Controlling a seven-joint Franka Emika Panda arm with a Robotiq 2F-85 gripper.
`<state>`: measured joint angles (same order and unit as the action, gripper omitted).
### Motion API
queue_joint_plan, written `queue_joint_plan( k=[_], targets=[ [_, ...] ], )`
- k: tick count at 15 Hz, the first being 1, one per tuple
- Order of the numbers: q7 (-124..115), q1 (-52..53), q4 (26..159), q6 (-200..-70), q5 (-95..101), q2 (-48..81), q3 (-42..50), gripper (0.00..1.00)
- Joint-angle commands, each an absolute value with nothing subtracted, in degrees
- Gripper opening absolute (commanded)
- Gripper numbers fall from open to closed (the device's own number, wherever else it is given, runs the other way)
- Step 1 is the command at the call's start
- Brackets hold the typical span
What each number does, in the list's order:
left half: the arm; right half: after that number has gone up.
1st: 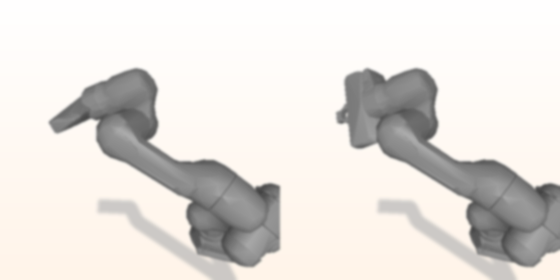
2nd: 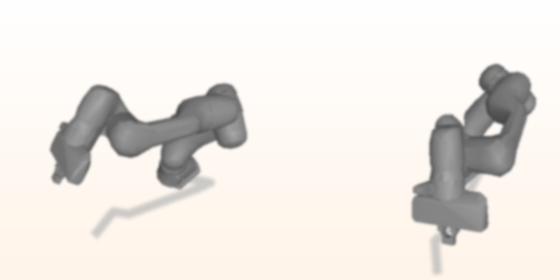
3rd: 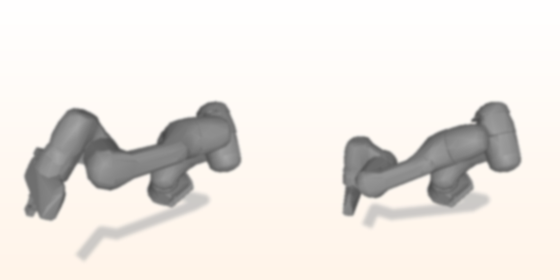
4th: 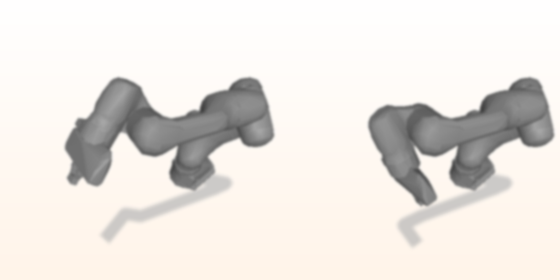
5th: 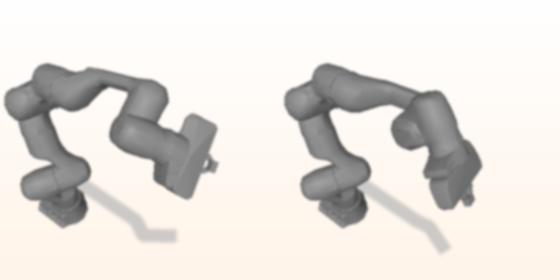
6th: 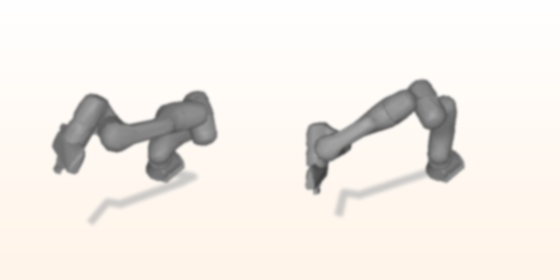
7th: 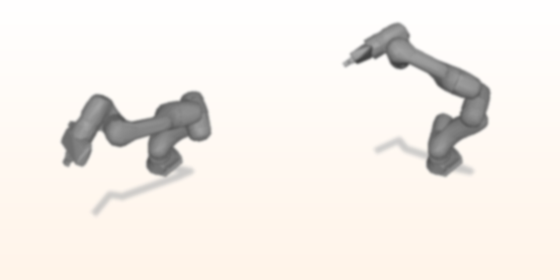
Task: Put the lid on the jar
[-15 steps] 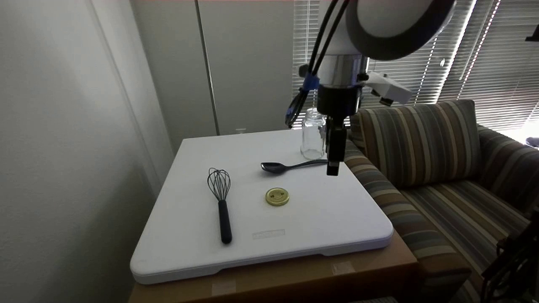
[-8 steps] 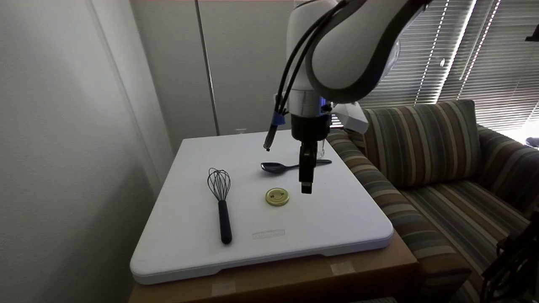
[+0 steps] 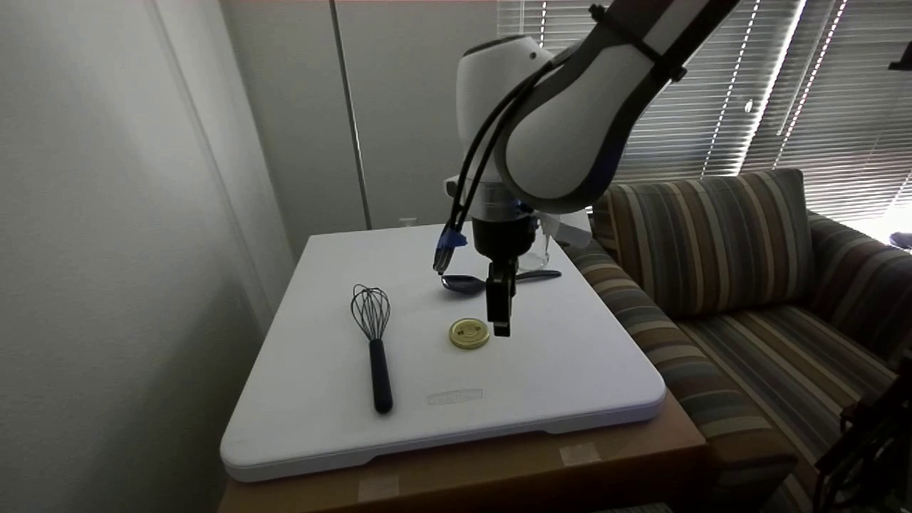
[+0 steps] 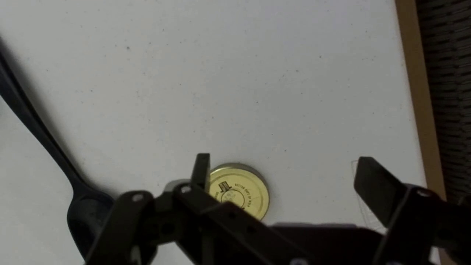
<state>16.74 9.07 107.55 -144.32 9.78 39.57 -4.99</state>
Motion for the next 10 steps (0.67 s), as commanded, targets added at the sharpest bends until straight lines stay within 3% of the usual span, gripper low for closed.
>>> queue_joint_plan(
  k=[1, 3, 10],
  targets=[
    [15.61, 9.11, 108.62, -144.02, 11.65, 38.55, -4.97, 1.00],
    [14.05, 11.21, 106.53, -147.69, 15.81, 41.54, -2.19, 1.00],
    [19.81, 6.81, 91.85, -146.74, 14.71, 56.12, -5.28, 1.00]
  ],
)
